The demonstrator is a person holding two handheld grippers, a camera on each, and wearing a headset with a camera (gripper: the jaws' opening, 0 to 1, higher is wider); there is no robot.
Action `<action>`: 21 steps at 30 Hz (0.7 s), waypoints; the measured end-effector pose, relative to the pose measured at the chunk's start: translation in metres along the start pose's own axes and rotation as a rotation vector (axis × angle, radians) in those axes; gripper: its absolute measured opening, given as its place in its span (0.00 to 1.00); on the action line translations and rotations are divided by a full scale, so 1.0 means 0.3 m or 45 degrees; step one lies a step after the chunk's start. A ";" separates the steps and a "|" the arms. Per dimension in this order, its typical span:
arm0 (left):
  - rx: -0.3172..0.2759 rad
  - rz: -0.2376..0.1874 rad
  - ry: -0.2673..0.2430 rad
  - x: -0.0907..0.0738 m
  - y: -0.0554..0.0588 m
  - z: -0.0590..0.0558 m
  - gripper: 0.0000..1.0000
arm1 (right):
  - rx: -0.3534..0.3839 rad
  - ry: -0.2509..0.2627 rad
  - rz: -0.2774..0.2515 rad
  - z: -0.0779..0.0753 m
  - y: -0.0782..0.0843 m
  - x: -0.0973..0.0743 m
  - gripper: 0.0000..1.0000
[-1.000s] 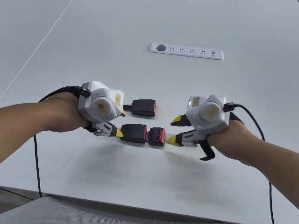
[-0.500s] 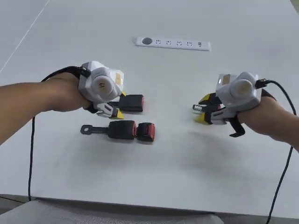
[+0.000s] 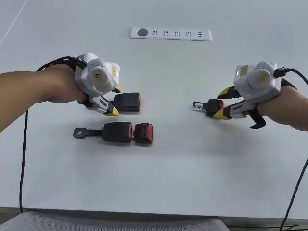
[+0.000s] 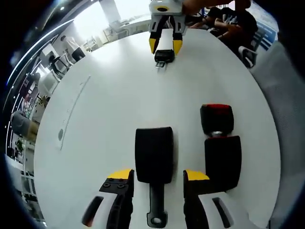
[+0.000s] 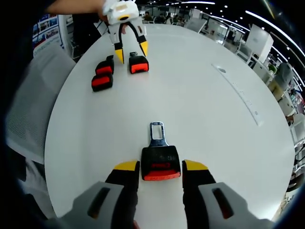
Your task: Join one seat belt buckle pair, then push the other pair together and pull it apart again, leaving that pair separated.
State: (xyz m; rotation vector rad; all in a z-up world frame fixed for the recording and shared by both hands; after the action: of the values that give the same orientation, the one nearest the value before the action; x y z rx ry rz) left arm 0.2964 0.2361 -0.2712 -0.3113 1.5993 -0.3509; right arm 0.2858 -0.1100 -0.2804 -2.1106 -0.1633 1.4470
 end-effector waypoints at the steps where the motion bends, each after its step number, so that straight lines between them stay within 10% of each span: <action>1: -0.010 -0.002 0.004 0.004 0.002 0.006 0.42 | 0.005 -0.015 0.017 0.005 0.001 0.005 0.37; 21: -0.006 -0.013 0.033 0.009 -0.011 0.001 0.31 | -0.076 -0.126 0.035 -0.009 -0.014 0.016 0.35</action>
State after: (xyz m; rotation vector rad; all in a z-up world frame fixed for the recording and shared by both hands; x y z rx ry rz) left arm 0.2965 0.2321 -0.2725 -0.3195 1.6248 -0.3602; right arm 0.2909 -0.1055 -0.2815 -2.0966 -0.2190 1.5819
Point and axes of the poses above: the centre of the closed fingertips' face, and the gripper's own axes: x roughly forward along the fingers, z roughly to its left, y roughly out of its underside, the point moved 10 cm from there along -x, roughly backward along the fingers, and after that the axes turned 13 degrees about y, right-handed, at the moved point
